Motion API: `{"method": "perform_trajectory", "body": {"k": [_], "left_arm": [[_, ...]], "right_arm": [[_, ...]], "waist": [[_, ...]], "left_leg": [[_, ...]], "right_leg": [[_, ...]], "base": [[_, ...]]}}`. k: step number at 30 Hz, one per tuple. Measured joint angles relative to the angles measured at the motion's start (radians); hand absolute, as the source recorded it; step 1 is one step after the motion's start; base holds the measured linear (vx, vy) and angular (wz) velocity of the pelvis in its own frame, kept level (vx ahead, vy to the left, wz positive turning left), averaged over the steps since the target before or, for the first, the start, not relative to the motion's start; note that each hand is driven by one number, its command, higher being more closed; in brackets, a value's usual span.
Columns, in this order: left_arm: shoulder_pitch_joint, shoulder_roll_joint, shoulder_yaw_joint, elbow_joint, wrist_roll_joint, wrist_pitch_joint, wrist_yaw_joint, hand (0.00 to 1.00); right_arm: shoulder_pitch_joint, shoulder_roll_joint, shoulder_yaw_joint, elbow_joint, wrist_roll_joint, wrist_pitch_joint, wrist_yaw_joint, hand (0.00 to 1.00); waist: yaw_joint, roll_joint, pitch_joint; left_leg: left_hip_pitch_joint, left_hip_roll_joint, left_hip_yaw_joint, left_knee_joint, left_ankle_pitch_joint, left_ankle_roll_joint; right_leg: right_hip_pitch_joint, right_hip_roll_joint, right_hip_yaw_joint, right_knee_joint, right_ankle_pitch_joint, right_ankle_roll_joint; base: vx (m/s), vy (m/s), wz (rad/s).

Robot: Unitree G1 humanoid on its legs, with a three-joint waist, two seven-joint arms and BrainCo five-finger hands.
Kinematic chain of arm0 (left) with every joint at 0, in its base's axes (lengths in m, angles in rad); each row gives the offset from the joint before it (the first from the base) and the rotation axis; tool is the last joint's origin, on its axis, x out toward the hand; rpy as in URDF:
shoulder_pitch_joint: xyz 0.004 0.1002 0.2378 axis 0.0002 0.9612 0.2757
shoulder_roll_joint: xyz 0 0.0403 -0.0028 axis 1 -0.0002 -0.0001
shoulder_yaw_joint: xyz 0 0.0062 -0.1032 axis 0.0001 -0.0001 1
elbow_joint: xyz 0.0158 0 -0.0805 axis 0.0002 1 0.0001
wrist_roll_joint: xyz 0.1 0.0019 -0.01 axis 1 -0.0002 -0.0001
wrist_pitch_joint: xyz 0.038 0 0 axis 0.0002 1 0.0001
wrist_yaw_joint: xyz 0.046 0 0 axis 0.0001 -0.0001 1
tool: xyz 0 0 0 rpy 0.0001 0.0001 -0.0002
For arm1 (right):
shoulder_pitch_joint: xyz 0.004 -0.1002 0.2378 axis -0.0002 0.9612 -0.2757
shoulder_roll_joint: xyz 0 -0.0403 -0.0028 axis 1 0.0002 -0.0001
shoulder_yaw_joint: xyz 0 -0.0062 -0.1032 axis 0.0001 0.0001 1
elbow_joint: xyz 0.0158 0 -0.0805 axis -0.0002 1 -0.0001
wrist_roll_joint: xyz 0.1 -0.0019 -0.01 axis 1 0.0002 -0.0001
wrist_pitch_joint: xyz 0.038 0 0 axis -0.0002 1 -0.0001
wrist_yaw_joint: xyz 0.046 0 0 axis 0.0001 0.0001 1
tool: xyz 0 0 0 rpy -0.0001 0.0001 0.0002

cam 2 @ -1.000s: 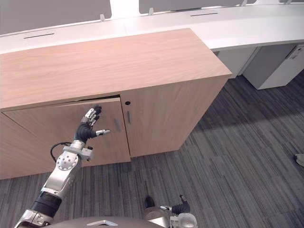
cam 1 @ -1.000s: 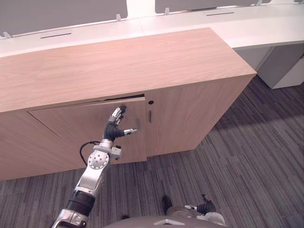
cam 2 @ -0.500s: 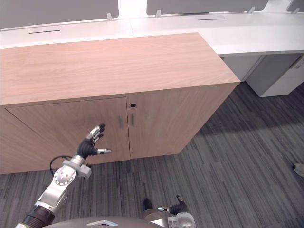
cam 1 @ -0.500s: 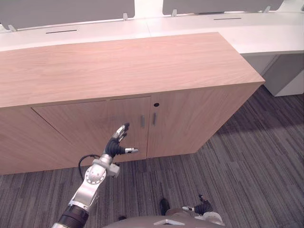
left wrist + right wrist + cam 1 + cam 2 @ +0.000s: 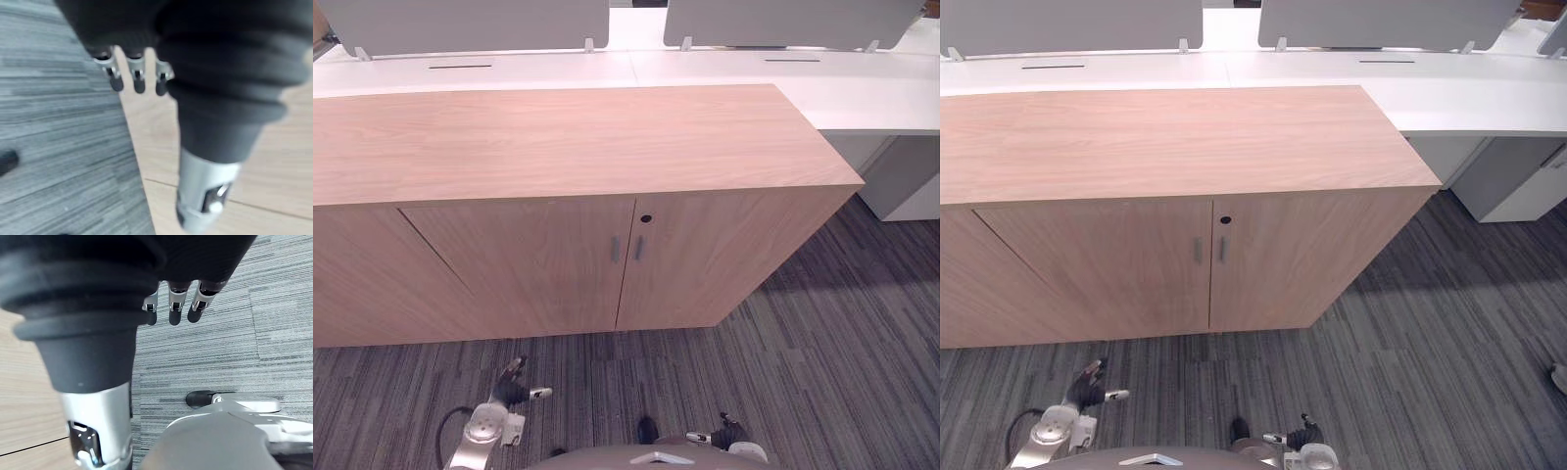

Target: Walk over to the cabinet, pick up the folder, carry it to the office cabinet, place the folder inside the office cabinet, then close the office cabinet door

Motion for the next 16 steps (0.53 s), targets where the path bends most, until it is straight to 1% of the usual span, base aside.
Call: {"method": "perform_trajectory", "body": {"k": [2, 4, 11, 16], "left_arm": [[-0.001, -0.007, 0.031, 0.073, 0.019, 0.004, 0.020, 0.00], [0.001, -0.011, 0.043, 0.103, 0.020, 0.010, 0.029, 0.00], [0.001, -0.049, 0.093, 0.171, 0.049, 0.023, 0.040, 0.00], [0.003, -0.076, 0.134, 0.212, 0.066, 0.037, 0.040, 0.00]], "right_arm": [[-0.020, 0.003, -0.007, 0.029, 0.000, 0.011, -0.001, 0.00], [-0.026, 0.008, -0.025, 0.029, 0.000, 0.013, -0.002, 0.00], [-0.035, 0.007, -0.037, 0.036, 0.002, 0.013, -0.004, 0.00], [-0.041, 0.008, -0.046, 0.048, 0.020, 0.013, -0.004, 0.00]], "waist": [[0.003, -0.008, 0.000], [0.006, -0.011, 0.002], [0.027, -0.009, 0.006], [0.028, -0.008, 0.007]], "left_leg": [[0.000, -0.001, 0.000, 0.000, 0.000, 0.000], [0.001, -0.002, 0.001, 0.001, 0.000, 0.000], [0.016, -0.004, 0.001, -0.001, 0.000, 0.001], [0.016, -0.010, 0.000, -0.001, 0.001, 0.002]], "right_leg": [[0.001, 0.000, 0.000, 0.002, 0.001, 0.001], [0.002, 0.000, 0.000, 0.006, 0.001, 0.001], [0.015, -0.001, 0.001, 0.003, 0.001, 0.001], [0.015, -0.008, 0.002, 0.001, -0.004, 0.008]], "base": [[0.00, 0.000, 0.00], [0.00, 0.000, 0.00], [0.00, 0.000, 0.00], [-0.02, 0.001, 0.01]]}}
